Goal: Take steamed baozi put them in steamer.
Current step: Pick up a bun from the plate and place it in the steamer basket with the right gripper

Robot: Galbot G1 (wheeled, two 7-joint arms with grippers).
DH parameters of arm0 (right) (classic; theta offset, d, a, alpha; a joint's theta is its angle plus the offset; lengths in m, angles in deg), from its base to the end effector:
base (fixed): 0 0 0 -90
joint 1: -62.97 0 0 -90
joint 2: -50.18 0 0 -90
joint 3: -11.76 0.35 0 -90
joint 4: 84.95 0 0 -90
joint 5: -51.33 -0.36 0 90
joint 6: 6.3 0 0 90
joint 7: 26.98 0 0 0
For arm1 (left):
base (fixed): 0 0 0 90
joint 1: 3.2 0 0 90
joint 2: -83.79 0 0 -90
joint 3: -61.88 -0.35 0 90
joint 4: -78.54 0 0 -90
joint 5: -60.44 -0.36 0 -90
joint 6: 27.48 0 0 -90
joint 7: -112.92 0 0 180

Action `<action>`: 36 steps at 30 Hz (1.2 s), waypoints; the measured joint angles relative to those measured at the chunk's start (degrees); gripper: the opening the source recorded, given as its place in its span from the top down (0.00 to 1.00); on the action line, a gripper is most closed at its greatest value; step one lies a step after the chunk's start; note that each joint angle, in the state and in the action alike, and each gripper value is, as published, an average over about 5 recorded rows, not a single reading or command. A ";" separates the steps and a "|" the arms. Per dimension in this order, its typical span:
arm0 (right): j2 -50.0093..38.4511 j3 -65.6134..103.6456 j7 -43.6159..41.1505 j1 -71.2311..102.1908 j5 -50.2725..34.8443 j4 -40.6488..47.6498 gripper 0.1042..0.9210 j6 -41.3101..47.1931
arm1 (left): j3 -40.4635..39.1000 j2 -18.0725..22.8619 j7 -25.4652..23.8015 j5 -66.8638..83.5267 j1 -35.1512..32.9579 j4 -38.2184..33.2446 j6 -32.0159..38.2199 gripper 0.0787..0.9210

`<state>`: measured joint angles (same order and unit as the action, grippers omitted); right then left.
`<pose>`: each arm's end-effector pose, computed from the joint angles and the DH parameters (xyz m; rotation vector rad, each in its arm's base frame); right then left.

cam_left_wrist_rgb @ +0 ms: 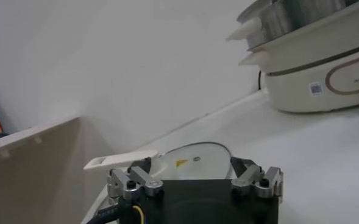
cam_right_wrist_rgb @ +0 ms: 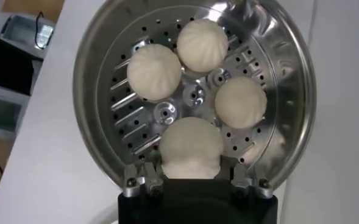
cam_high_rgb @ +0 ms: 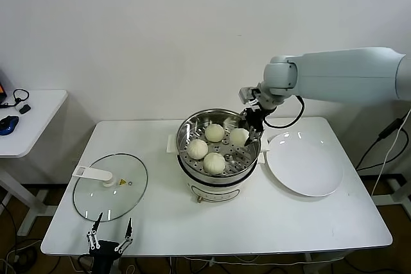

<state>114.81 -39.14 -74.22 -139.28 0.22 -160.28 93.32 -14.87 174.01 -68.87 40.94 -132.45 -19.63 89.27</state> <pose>0.5584 0.0094 -0.0636 1.4447 -1.3322 1.4006 0.0793 0.0805 -0.4511 -0.0144 -2.9520 -0.6460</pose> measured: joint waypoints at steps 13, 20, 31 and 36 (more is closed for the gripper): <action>2.56 2.00 0.48 5.63 2.15 4.46 0.34 0.09 | 0.19 0.23 -0.01 0.06 0.74 0.75 -0.23 0.12; 3.17 2.46 0.45 6.70 2.50 5.36 0.32 -0.07 | 0.24 0.23 -0.06 0.14 0.84 0.73 -0.30 0.12; 2.16 1.71 0.08 5.47 1.73 4.89 0.12 -0.86 | 0.17 0.28 -0.11 0.15 0.51 0.16 -0.33 0.12; 0.65 0.93 -0.57 3.10 0.04 3.73 0.12 -1.43 | 0.00 0.26 -0.12 0.14 0.35 -0.16 -0.36 0.12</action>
<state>115.46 -38.21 -74.79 -136.17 0.26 -156.54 91.89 -14.87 174.27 -68.99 41.09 -132.10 -19.79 88.90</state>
